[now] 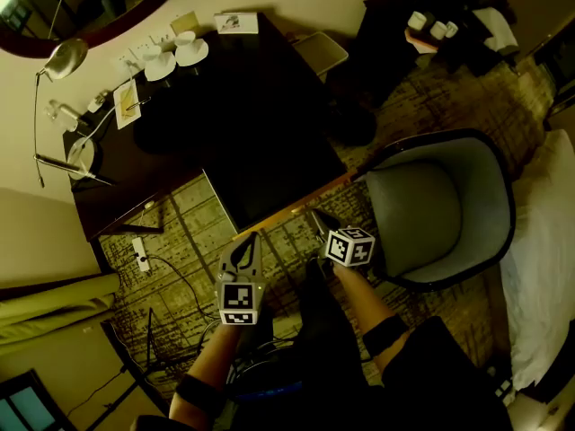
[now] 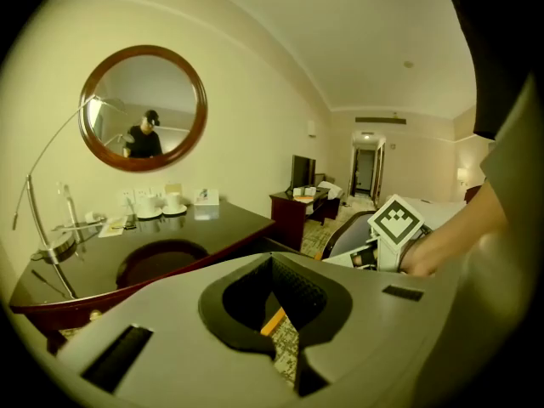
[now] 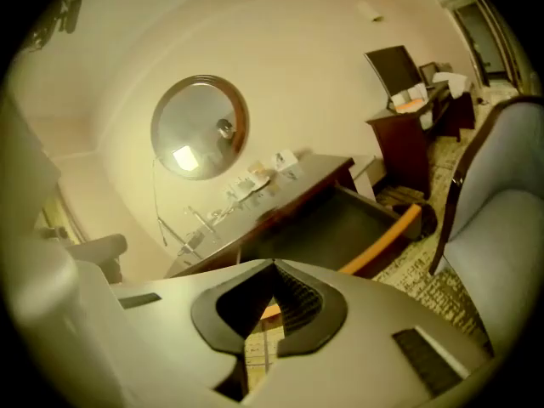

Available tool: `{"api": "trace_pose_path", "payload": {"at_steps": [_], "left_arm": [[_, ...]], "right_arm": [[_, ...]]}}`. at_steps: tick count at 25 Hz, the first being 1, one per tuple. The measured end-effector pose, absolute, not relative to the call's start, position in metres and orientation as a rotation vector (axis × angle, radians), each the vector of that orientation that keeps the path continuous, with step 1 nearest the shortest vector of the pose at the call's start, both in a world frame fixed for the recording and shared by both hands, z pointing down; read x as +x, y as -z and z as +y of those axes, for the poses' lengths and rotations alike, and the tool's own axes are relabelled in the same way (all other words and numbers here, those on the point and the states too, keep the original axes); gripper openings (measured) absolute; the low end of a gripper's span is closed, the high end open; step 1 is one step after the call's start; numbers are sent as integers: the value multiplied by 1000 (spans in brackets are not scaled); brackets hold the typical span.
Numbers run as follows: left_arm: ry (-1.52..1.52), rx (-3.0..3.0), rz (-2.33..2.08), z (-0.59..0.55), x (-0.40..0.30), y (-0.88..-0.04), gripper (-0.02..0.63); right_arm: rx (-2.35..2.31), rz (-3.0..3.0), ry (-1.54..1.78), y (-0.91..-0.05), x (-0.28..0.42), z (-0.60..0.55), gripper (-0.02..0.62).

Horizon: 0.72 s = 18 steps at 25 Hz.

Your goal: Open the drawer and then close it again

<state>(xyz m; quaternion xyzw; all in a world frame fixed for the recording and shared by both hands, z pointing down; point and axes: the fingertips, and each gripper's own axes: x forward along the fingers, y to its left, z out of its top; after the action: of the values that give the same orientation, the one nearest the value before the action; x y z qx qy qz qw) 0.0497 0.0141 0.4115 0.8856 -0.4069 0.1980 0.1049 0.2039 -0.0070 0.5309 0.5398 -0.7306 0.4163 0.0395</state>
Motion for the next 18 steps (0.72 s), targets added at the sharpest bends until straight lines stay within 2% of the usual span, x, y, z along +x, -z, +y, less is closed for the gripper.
{"api": "trace_pose_path", "payload": {"at_steps": [9,18], "left_arm": [[-505,2505,-1447,17,-13,-356,2],[-454,2316,-1699,37,-107,-342,2]], "right_arm": [[1416,-2483,-800,-380,140,-23,0],[1190,-2627,-637,-324,44,-17,0]]}}
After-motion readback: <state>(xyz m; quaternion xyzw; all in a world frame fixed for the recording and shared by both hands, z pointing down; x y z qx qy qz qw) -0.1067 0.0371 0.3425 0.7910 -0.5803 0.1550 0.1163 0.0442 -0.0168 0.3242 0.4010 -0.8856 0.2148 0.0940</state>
